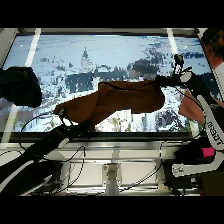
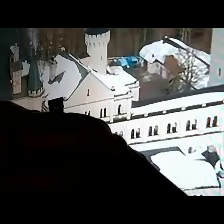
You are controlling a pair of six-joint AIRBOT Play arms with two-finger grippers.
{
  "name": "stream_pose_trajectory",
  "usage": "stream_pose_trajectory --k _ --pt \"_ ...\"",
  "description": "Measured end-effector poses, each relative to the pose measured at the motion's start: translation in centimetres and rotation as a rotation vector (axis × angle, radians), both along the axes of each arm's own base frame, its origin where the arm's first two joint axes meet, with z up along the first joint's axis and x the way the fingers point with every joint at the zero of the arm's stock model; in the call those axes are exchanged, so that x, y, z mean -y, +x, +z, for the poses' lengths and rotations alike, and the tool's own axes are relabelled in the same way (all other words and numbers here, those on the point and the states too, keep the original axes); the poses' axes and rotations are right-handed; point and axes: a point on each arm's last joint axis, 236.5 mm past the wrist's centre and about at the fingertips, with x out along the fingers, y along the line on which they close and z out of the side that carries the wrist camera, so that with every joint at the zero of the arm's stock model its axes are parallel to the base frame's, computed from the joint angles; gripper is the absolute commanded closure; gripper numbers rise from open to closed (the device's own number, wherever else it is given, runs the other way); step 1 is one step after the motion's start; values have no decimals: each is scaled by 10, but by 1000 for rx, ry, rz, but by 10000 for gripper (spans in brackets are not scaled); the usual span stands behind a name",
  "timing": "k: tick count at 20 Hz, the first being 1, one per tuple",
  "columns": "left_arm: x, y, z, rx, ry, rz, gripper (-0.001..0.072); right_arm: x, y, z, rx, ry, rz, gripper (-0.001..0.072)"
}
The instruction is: Fold the clothes and pants, and hang the long-sleeved shirts on hangers.
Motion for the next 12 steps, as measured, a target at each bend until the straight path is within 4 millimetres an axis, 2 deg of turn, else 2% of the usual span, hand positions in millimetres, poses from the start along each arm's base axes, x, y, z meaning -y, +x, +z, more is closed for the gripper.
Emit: stream_pose_trajectory --k 3,6,9,12 --pt "0 10 28 97 -23 -31 687 2 2 14 34 -15 2 696" --pt "-25 24 63 192 10 -16 688 8 6 43 103 -52 7 696" --pt "-78 42 109 283 157 22 688 14 8 88 198 -104 16 695" --pt "-139 59 173 390 301 109 687 16 3 138 295 -145 30 696"
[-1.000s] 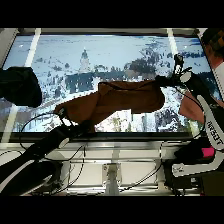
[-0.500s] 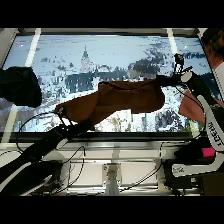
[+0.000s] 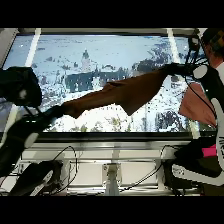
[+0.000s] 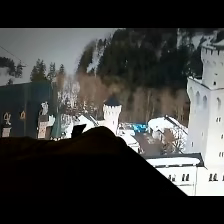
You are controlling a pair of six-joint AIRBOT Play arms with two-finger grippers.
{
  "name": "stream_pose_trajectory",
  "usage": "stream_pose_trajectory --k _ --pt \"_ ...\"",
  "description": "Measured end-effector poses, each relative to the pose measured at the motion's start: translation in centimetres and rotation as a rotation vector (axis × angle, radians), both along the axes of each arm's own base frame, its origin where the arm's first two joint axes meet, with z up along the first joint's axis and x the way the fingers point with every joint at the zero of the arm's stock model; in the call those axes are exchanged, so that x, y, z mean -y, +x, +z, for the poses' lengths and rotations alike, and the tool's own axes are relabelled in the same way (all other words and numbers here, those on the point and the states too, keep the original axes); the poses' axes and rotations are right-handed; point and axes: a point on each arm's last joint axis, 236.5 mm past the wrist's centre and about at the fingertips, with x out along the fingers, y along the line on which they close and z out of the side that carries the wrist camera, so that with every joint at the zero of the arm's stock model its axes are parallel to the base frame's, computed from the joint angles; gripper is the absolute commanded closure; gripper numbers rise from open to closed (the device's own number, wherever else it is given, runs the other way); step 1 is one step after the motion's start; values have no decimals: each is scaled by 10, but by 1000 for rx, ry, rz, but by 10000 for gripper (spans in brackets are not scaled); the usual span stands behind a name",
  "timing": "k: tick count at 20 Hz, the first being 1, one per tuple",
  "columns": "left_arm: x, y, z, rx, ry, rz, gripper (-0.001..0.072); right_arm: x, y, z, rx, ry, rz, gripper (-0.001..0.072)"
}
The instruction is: Fold the clothes and pants, and hang the long-sleeved shirts on hangers.
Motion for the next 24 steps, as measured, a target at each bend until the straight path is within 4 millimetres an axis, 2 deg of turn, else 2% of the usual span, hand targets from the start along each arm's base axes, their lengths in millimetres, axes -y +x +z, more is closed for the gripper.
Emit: stream_pose_trajectory --k 4,7,11,14,16,18,20,21,22,24 --pt "-63 11 83 148 115 125 688 -4 -24 66 106 -64 47 696" --pt "-87 16 139 278 171 170 687 -7 -53 118 199 -127 87 696" --pt "-95 24 213 474 210 185 688 -10 -103 200 374 -208 104 697" --pt "-95 21 266 600 214 189 688 -10 -149 260 512 -267 96 697" --pt "-91 14 299 675 212 178 688 -13 -183 290 574 -292 97 697" --pt "-85 4 329 738 211 156 689 -19 -216 311 615 -299 107 698" --pt "-78 -4 344 759 213 125 689 -26 -244 324 639 -266 110 697" --pt "-75 -5 344 743 219 108 689 -28 -254 325 636 -241 110 697" --pt "-73 -5 338 710 226 95 689 -31 -262 322 616 -210 110 697" --pt "-71 6 313 597 245 62 688 -33 -265 301 524 -166 110 697"
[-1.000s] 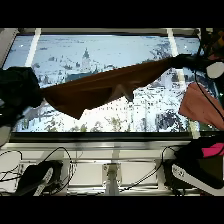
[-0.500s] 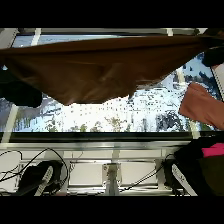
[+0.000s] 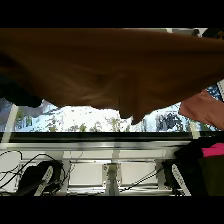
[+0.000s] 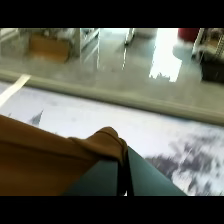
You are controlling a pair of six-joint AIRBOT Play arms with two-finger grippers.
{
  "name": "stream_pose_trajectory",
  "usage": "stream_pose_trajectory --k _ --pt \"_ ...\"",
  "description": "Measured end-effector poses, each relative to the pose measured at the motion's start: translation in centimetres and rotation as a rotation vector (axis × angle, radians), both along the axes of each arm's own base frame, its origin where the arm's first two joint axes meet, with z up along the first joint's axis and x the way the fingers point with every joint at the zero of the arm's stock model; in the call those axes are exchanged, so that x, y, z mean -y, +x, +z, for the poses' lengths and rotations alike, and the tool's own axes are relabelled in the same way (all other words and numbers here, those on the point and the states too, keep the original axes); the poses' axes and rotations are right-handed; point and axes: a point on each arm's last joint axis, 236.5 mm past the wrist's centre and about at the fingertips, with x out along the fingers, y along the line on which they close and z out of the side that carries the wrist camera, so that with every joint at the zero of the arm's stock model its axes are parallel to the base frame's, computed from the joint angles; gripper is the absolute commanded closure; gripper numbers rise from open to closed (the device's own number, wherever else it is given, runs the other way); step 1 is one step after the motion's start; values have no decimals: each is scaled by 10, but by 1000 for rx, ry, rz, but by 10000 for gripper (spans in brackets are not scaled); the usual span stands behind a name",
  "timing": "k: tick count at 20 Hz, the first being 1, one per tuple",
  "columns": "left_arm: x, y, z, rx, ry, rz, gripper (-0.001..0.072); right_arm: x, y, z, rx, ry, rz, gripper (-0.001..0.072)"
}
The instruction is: Fold the clothes and pants, and hang the long-sleeved shirts on hangers.
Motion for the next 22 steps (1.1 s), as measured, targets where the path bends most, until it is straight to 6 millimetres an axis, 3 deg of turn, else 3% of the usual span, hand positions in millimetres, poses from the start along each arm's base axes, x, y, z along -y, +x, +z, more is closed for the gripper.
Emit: stream_pose_trajectory --k 2,4,7,11,16,18,19,20,21,22 --pt "1 20 -38 -150 23 -11 688 1 12 -29 -106 30 -5 697" --pt "1 47 -80 -294 43 -24 687 3 39 -68 -233 59 -13 697" --pt "0 92 -147 -485 71 -44 687 1 98 -137 -413 134 -7 696" --pt "0 153 -219 -591 87 -65 687 -23 177 -234 -597 283 29 696" --pt "12 212 -276 -579 104 -98 687 -66 252 -332 -647 355 27 696" --pt "16 225 -292 -578 109 -108 686 -80 271 -356 -624 357 20 695" --pt "17 230 -298 -573 110 -111 674 -85 279 -362 -604 358 15 659" --pt "18 234 -304 -574 111 -113 542 -87 286 -366 -581 356 7 477" --pt "18 237 -309 -577 112 -114 260 -86 293 -368 -552 355 -3 258" --pt "17 240 -312 -574 123 -113 -13 -83 300 -367 -524 349 -15 202"
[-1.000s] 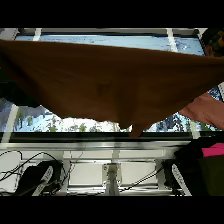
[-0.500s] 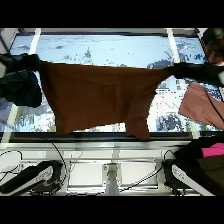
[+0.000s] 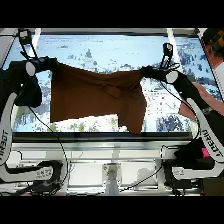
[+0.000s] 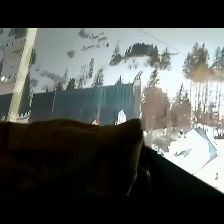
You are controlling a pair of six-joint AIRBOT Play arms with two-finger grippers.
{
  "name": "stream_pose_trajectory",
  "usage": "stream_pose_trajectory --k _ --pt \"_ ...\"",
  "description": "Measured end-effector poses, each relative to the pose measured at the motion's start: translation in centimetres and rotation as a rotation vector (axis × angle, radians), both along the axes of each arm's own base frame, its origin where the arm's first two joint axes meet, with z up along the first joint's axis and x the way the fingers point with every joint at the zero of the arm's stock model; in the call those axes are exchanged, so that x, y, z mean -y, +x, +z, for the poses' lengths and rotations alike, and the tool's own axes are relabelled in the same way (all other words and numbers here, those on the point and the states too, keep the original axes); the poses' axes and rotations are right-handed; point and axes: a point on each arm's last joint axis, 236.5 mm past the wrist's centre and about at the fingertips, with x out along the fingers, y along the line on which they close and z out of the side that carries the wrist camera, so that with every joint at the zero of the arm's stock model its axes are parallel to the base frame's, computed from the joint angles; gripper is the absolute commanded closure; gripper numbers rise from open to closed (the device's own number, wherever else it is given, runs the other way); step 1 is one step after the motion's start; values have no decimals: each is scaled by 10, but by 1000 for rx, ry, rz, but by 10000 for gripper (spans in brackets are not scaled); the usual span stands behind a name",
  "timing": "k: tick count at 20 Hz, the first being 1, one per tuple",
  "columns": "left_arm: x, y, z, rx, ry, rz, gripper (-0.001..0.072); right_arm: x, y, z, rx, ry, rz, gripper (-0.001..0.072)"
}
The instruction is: Fold the clothes and pants, and hang the long-sleeved shirts on hangers.
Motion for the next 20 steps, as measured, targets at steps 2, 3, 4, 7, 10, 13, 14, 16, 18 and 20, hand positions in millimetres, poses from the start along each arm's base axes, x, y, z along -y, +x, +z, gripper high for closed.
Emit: stream_pose_trajectory --k 2,3,4,7,10,13,14,16,18,20 --pt "-3 2 -5 -3 26 -4 1 12 8 2 20 -21 -18 202" --pt "-5 3 -4 -1 44 -7 2 21 9 1 12 -29 -26 202" --pt "-7 3 -4 0 61 -9 3 31 9 0 -4 -44 -30 202" --pt "-14 -6 1 -22 100 -7 5 77 -4 -11 -117 -68 -53 203" --pt "-21 -21 13 -49 121 7 6 116 -43 -36 -300 -126 22 204" --pt "-25 -33 29 -52 129 17 5 117 -96 -61 -491 -121 199 203" --pt "-25 -37 34 -50 129 20 5 112 -110 -66 -533 -94 252 203" --pt "-25 -43 41 -49 122 23 6 98 -131 -75 -592 -28 335 203" --pt "-24 -47 46 -48 112 26 5 84 -144 -84 -629 44 390 203" --pt "-23 -49 48 -51 104 27 6 69 -152 -93 -661 100 434 203"
